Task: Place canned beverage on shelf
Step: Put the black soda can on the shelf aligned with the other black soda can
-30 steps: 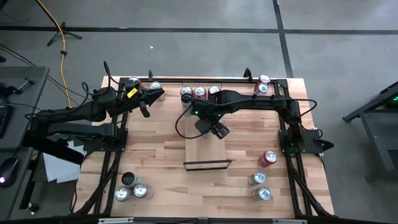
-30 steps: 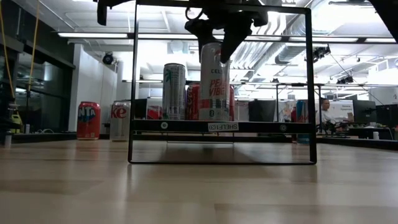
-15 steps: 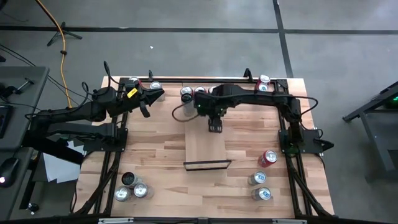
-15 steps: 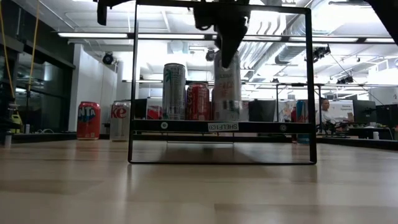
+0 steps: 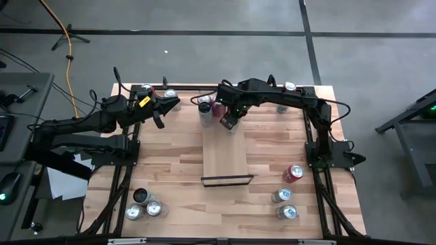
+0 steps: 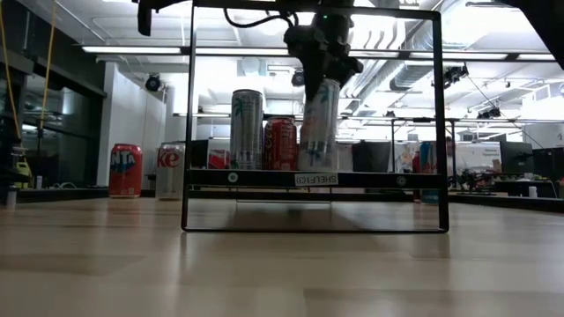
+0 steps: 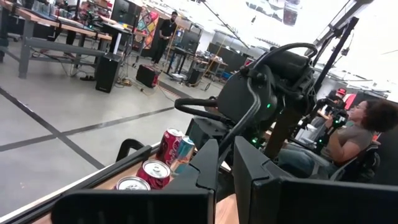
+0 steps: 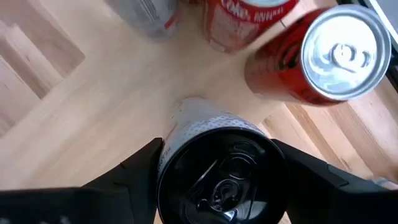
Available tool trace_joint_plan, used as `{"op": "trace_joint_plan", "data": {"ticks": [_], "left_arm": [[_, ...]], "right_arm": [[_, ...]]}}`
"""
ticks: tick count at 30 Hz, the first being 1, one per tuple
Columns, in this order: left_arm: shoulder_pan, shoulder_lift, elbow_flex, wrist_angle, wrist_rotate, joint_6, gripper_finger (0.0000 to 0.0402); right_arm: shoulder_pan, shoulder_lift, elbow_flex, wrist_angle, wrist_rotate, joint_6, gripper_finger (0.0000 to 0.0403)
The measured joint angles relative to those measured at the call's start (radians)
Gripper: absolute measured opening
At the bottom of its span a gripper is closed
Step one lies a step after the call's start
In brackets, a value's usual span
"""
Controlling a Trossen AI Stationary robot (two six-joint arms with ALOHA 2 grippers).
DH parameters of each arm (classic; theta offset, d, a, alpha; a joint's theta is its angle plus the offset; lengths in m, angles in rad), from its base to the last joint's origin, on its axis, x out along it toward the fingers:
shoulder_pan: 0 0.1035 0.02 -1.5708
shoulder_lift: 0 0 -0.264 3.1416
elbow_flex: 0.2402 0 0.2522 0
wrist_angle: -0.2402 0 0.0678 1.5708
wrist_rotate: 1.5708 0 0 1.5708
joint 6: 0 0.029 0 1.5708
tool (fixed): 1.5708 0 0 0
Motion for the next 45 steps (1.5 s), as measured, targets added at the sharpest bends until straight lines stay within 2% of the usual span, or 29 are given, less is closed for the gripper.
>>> {"op": "trace_joint_plan", "data": {"ticks": [10, 45], "left_arm": [[0.0, 0.0, 0.0, 0.0, 0.0, 0.001, 0.0003], [0.0, 0.0, 0.0, 0.0, 0.0, 0.0, 0.0003]], "right_arm": [[0.014, 0.0, 0.002, 0.017, -0.008, 0.001, 0.0296], [0.012, 0.0, 0.002, 0.088, -0.061, -0.028, 0.0305]]}}
